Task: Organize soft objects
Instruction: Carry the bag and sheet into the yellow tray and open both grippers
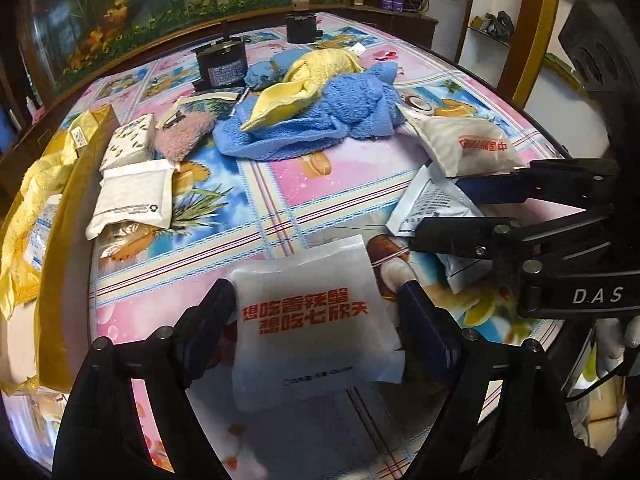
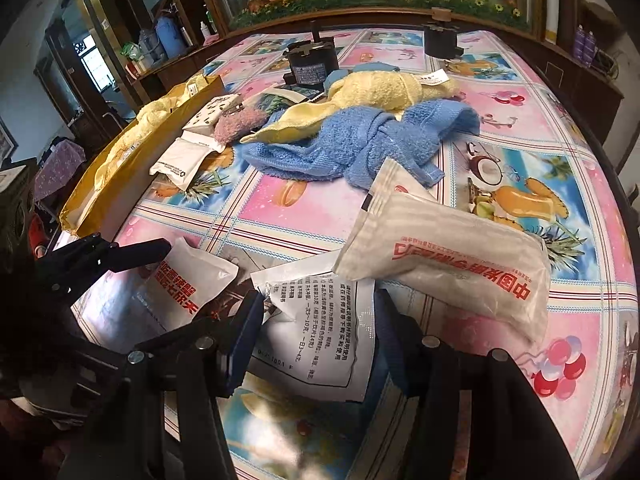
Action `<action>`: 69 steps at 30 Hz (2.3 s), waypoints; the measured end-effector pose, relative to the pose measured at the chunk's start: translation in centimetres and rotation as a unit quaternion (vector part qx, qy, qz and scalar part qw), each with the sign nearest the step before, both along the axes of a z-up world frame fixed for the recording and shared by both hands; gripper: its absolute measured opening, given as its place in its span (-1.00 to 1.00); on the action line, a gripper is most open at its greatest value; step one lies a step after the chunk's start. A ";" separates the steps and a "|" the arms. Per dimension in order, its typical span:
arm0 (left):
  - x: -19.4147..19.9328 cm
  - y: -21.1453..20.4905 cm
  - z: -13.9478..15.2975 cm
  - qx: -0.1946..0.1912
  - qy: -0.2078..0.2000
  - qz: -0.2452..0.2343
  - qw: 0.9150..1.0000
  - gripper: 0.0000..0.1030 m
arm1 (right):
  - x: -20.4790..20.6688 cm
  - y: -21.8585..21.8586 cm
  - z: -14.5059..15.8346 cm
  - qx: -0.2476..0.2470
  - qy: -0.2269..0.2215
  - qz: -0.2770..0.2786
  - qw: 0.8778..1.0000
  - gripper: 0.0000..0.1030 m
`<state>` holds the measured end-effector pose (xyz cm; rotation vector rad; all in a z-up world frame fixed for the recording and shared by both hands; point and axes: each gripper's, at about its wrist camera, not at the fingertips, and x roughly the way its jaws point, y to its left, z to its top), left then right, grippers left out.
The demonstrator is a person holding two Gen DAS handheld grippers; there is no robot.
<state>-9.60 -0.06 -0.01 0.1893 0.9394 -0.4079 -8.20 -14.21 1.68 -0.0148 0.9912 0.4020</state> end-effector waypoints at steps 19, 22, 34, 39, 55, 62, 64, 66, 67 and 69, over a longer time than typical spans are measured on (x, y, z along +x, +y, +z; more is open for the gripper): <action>-1.8 9.8 4.7 -0.144 -0.024 0.078 0.986 -0.01 | -0.9 1.5 0.9 0.052 0.002 0.023 0.998 -0.10; -1.8 13.2 5.7 -0.153 -0.038 0.112 0.981 -0.01 | -0.7 2.1 1.4 0.061 -0.002 0.025 0.998 -0.10; 2.6 25.1 3.7 -0.100 -0.023 0.247 0.963 -0.01 | 1.5 11.4 5.9 0.086 -0.035 0.113 0.989 -0.10; 5.1 26.2 2.5 -0.065 0.004 0.266 0.962 -0.01 | 3.4 17.5 6.1 0.084 -0.025 0.157 0.984 -0.11; 5.8 27.1 0.2 0.031 0.002 0.272 0.962 0.16 | 6.7 26.8 2.4 0.033 0.008 0.197 0.980 -0.11; 3.6 27.5 -0.1 0.048 -0.010 0.270 0.962 0.21 | 5.4 27.5 1.6 0.038 0.019 0.206 0.978 -0.12; 3.2 27.9 -0.1 0.047 -0.012 0.269 0.962 0.21 | 5.1 27.8 1.5 0.040 0.019 0.209 0.977 -0.11; 2.9 28.0 -0.1 0.049 -0.016 0.268 0.962 0.21 | 4.9 28.1 1.4 0.044 0.015 0.209 0.977 -0.09; 2.8 28.1 0.0 0.049 -0.017 0.267 0.962 0.21 | 4.8 28.2 1.4 0.047 0.014 0.207 0.977 -0.06; 2.6 28.1 0.0 0.045 -0.015 0.260 0.964 0.21 | 5.2 28.1 1.6 0.073 0.020 0.207 0.975 0.11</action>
